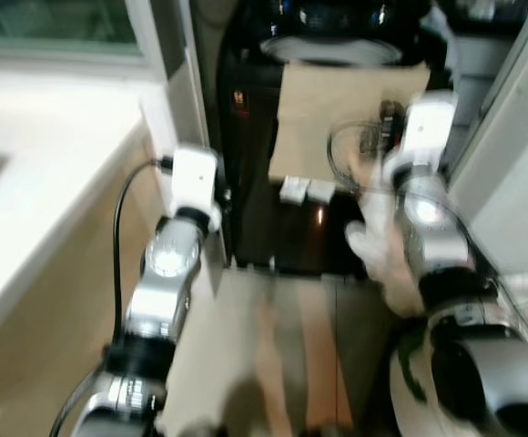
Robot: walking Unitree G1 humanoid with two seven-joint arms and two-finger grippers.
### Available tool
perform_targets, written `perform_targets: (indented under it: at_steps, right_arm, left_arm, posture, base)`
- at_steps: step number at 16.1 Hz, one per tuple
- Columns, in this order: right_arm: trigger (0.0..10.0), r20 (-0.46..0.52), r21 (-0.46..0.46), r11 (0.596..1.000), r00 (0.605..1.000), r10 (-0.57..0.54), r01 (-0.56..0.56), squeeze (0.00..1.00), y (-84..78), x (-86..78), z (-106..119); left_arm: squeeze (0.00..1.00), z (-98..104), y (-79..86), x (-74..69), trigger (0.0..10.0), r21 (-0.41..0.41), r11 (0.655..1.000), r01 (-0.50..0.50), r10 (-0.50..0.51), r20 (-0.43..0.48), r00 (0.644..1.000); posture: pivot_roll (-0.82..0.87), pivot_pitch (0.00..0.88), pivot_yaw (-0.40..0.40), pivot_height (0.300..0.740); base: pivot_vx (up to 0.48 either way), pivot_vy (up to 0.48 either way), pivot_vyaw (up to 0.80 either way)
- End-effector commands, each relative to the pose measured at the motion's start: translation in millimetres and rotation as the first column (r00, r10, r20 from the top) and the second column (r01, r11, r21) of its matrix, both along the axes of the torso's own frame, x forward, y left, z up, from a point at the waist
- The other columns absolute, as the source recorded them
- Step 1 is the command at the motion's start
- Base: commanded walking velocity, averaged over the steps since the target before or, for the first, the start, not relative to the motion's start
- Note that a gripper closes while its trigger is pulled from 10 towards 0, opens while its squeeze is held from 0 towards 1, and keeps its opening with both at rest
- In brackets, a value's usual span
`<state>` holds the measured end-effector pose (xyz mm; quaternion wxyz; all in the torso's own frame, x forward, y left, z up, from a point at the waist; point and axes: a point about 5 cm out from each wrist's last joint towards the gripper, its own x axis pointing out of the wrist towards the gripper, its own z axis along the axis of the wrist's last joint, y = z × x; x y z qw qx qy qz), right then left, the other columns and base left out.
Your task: Clothes washing
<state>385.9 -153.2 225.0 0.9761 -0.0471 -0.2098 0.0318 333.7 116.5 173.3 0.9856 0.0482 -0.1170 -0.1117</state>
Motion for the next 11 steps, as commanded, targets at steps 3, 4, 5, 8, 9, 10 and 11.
perform_targets:
  at_steps: [3,4,5,8,9,10,11]
  right_arm:
    - [0.0,0.115,-0.002,1.000,0.993,-0.027,0.027,0.00,0.1,6.6,35]
    - [0.0,0.146,-0.004,1.000,0.989,-0.030,0.031,0.00,1.1,9.2,49]
    - [0.0,0.162,0.000,0.999,0.986,-0.034,0.035,0.00,0.4,11.3,59]
    - [0.0,0.171,-0.001,0.998,0.983,-0.059,0.060,0.00,-5.8,17.5,78]
    - [0.0,0.157,0.017,0.998,0.986,-0.063,0.061,0.00,-7.5,19.4,80]
    - [0.0,0.159,0.017,0.998,0.985,-0.059,0.057,0.00,-5.2,21.0,83]
    - [0.0,0.175,0.010,0.999,0.983,-0.054,0.053,0.00,-3.5,20.8,88]
  left_arm:
    - [0.00,0,-8.6,1.2,10.0,0.018,0.998,0.056,-0.056,0.006,0.998]
    - [0.00,0,-10.3,0.6,10.0,0.020,0.997,0.070,-0.070,0.007,0.998]
    - [0.00,-1,-12.5,-0.5,10.0,0.019,0.996,0.086,-0.086,0.004,0.996]
    - [0.00,0,-13.2,-0.3,10.0,0.006,0.996,0.085,-0.085,0.004,0.996]
    - [0.00,-1,-11.6,0.0,10.0,-0.001,0.997,0.077,-0.077,0.001,0.997]
    - [0.00,-1,-13.0,-1.1,10.0,0.013,0.996,0.084,-0.084,0.007,0.996]
    - [0.00,-1,-15.0,-1.9,10.0,0.025,0.995,0.095,-0.095,0.012,0.995]
  posture:
    - [-0.09,0.000,0.003,0.724]
    - [-0.09,0.000,0.006,0.724]
    - [-0.09,0.000,0.006,0.724]
    - [-0.08,0.000,-0.003,0.724]
    - [-0.08,0.000,-0.004,0.724]
    - [-0.08,0.000,-0.008,0.724]
    - [-0.08,0.000,-0.008,0.724]
  base:
    - [0.475,0.000,0.00]
    - [0.472,0.000,0.00]
    - [0.480,0.000,0.00]
    - [0.477,0.000,0.00]
    - [0.465,0.000,0.00]
    - [0.465,0.000,0.00]
    - [0.465,0.000,0.00]
